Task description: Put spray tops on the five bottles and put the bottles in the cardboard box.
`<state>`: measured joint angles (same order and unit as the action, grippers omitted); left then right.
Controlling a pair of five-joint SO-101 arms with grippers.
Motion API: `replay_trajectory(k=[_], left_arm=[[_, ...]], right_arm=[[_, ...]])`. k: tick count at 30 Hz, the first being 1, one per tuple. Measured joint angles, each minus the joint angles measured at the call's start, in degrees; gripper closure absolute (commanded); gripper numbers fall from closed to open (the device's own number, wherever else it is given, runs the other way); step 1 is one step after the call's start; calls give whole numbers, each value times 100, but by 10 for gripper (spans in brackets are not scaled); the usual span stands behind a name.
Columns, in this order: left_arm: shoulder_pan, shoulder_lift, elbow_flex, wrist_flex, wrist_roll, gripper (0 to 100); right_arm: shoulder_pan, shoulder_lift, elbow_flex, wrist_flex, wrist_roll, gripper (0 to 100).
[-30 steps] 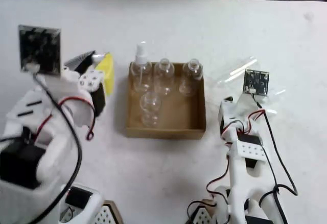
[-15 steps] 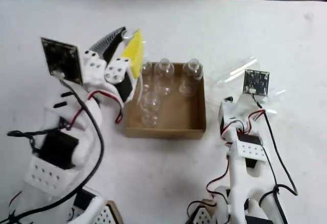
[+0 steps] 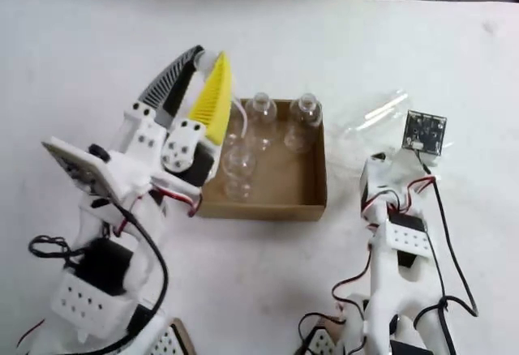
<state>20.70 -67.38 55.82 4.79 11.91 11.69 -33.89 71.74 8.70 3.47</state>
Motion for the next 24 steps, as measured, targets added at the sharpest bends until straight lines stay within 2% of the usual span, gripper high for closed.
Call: replay_trajectory(k=[6, 9, 16, 22, 24], left_arm=[[0, 0, 1029, -1398, 0, 979], [0, 0, 1064, -1530, 0, 979], [0, -202, 1064, -1495, -35, 979], [88, -1020, 1064, -290, -193, 979], [88, -1125, 1064, -105, -193, 979]], right_arm=[[-9, 18, -44, 0, 0, 872], [0, 18, -44, 0, 0, 872], [0, 18, -44, -114, 0, 872], [-18, 18, -44, -141, 0, 872], [0, 18, -44, -141, 0, 872]])
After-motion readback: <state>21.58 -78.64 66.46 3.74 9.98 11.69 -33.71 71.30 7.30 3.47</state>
